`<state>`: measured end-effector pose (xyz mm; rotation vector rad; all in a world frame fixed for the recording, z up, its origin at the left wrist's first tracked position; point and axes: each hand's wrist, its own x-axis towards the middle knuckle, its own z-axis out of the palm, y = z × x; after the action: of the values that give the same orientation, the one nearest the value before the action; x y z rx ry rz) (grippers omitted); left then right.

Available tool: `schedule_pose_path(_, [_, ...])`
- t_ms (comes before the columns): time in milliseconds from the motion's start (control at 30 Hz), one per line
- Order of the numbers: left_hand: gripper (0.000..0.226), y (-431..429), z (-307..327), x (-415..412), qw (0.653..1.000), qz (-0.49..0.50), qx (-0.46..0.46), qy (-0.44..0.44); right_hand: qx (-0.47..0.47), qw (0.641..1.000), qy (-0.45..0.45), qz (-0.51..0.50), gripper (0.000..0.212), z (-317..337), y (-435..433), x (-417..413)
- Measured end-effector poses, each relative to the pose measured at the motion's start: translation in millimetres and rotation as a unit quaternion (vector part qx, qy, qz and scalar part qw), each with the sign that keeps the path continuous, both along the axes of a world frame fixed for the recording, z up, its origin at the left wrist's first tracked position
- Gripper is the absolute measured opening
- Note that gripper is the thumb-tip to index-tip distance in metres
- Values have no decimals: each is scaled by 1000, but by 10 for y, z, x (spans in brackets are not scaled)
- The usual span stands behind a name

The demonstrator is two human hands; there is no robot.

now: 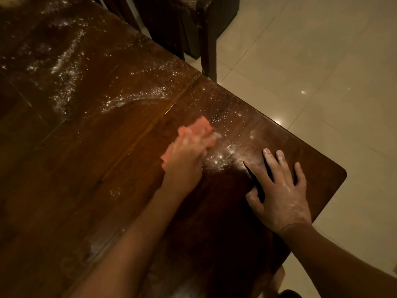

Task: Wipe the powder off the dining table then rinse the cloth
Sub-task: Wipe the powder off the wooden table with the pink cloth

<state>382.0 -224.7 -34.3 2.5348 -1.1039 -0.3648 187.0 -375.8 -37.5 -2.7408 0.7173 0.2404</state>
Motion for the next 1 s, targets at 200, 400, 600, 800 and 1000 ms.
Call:
schedule_pose_path(200, [56,492,320,-189,971,-41,-137,191,-1,1000,7,-1,65,16,-6,1])
schedule_pose_path(400, [47,273,644,514,937,132,-151,287,4,1000,-2,-5,64,7,-4,-3])
schedule_pose_path(600, [44,322,782,952,957,288,-24,-10,9,1000,-11,-8,63,-3,-8,-7])
schedule_pose_path(800, [41,279,205,505,982,176,16,-68,5,1000,-17,-6,63,-11,-8,-12])
schedule_pose_path(1000, [41,243,-4,-293,997,-49,-43,-45,5,1000,-24,-10,62,-7,-1,-4])
